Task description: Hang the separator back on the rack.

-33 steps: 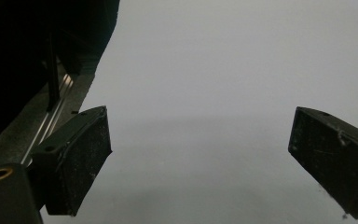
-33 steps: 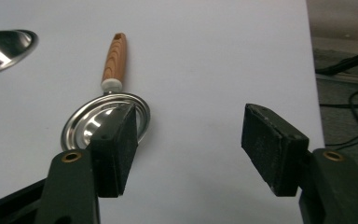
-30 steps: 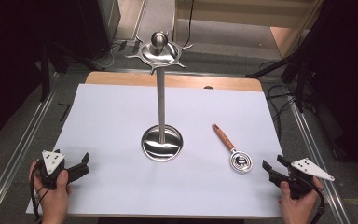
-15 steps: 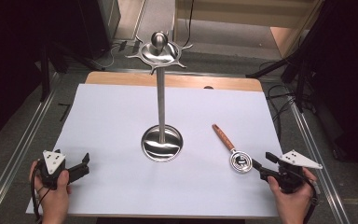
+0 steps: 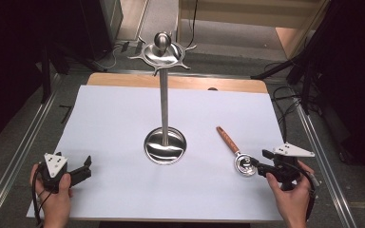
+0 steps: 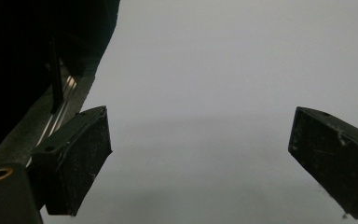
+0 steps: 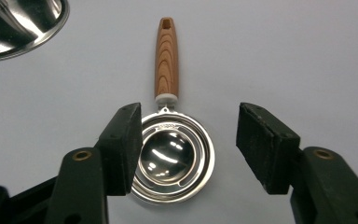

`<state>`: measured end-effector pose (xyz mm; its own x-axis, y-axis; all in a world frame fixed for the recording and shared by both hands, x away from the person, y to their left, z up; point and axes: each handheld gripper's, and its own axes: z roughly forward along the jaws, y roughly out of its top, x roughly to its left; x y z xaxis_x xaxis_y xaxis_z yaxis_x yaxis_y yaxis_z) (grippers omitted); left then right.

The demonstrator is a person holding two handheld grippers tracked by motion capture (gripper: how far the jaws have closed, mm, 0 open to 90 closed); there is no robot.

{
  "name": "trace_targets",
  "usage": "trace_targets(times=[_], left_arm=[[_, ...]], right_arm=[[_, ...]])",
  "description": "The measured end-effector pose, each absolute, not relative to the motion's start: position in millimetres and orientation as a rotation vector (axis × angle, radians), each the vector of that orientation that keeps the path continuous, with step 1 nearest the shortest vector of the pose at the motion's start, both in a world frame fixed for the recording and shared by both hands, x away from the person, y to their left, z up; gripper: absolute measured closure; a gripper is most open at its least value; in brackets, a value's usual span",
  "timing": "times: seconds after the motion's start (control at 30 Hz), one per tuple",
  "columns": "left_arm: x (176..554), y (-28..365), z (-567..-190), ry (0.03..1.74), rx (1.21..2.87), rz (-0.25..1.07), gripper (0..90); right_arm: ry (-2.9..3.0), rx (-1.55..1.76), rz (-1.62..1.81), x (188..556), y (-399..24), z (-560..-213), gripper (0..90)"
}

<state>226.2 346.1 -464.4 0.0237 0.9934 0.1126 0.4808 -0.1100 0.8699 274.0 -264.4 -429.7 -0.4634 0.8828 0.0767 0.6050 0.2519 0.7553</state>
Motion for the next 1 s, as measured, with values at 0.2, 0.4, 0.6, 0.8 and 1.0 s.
trace_targets(times=[0.2, 0.4, 0.6, 0.8, 1.0], left_arm=[[225.8, 346.7, -464.3, 1.514, 1.658, 1.017, 6.6], [225.5, 347.0, -464.2, 1.514, 1.656, 1.016, 6.6], [225.7, 347.2, -464.3, 1.515, 1.653, 1.013, 6.6], [225.3, 347.2, -464.3, 1.513, 1.650, 1.017, 6.6], [223.0, 348.3, -464.1, 1.512, 1.619, 1.023, 7.6]], right_arm=[[2.249, 1.376, 1.053, 282.7, -262.5, -421.6, 36.2], [2.301, 1.400, 0.991, 294.7, -257.5, -412.0, 33.4], [2.337, 1.487, 0.888, 307.8, -251.0, -407.7, 34.1], [2.377, 1.527, 0.784, 318.8, -242.5, -408.1, 35.3], [2.400, 1.530, 0.726, 328.6, -231.1, -409.0, 39.2]])
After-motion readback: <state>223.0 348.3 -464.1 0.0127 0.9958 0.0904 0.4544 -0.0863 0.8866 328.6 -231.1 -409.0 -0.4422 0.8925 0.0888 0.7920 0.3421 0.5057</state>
